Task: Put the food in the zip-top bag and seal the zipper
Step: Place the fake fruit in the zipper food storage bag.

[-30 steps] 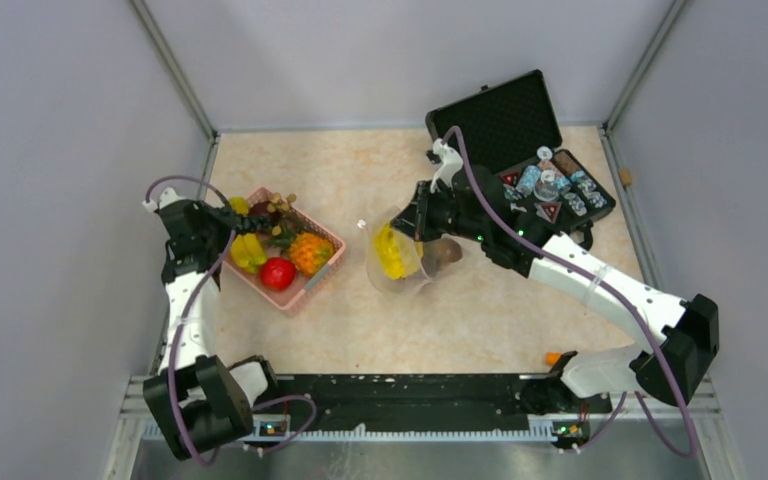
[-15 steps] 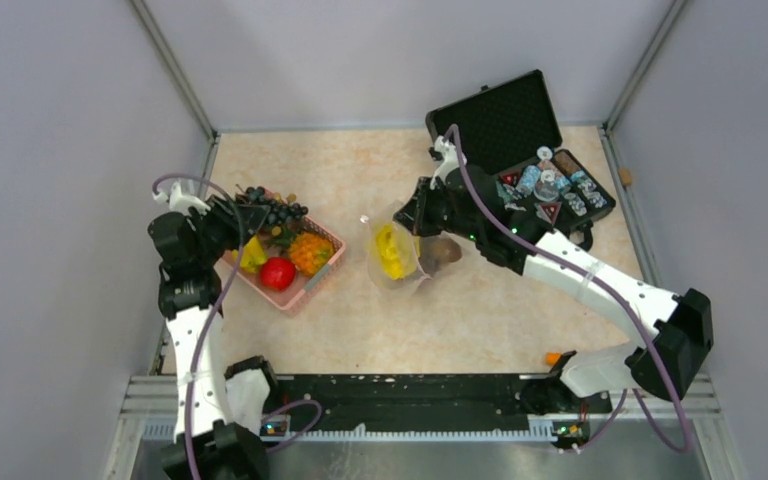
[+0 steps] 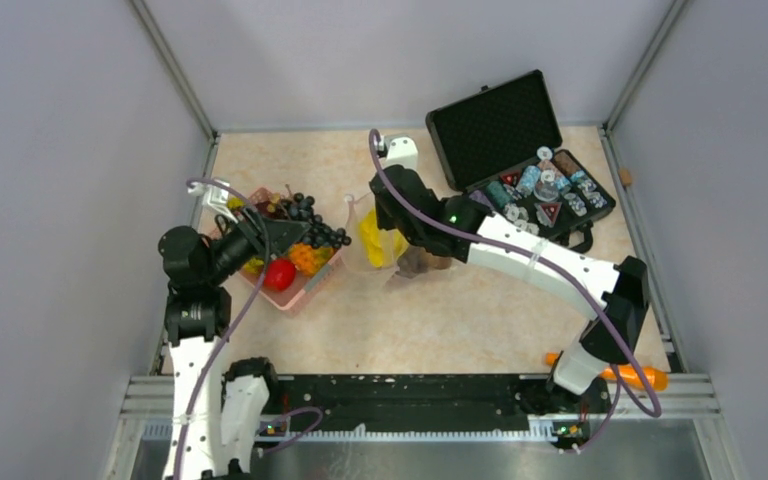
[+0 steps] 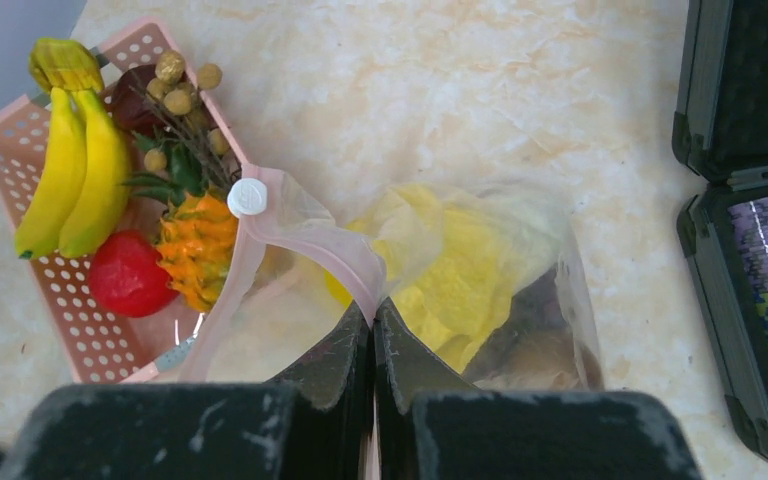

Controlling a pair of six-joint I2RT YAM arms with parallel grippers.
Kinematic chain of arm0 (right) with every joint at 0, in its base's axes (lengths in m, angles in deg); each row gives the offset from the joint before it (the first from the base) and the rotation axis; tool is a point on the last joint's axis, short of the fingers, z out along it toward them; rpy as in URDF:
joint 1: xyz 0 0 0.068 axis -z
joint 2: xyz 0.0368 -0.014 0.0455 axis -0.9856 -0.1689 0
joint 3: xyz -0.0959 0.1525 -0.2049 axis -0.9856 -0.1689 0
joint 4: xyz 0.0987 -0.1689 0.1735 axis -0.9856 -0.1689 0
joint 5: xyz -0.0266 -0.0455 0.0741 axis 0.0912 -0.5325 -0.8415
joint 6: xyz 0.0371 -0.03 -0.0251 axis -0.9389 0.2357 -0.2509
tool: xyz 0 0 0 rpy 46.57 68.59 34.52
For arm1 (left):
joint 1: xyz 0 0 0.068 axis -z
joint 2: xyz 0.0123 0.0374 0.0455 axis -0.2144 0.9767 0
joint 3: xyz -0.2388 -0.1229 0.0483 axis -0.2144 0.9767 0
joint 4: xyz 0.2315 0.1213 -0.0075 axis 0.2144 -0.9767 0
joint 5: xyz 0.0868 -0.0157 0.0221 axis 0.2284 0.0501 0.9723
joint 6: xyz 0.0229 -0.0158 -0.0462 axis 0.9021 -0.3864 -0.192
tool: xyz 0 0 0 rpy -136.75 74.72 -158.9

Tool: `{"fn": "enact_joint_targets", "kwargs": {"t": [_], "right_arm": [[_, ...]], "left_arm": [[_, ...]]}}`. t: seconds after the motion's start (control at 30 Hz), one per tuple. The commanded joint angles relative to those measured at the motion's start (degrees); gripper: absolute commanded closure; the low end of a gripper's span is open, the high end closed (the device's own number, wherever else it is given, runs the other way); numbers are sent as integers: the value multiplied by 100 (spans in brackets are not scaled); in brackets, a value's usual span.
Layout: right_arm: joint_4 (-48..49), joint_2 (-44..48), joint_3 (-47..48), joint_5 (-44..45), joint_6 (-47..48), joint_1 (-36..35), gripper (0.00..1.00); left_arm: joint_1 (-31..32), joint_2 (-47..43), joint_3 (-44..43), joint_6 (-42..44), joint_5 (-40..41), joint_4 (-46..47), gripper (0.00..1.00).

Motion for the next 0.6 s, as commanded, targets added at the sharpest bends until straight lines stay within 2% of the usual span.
{"fn": "enact_joint_targets", "kwargs": {"t": [0.0,0.1,0.17,0.47,0.57], "right_arm": [[115,45,352,80,196,34,100],[43,6,451,-4,105,36,100],[32,50,449,-69,22,34,100],[429,291,46,-749,-266,33,100],[537,384,-122,-785,-287,42,100]], "left_arm": [[918,-199,-78,236,238,356,100],[1908,-68,-8,483,1012,276,100],[2445,-57,37,707,1844,107,100],[3883,87,494,937,4013,761,100],[4233,141,438,1282,4739,617,100]]}}
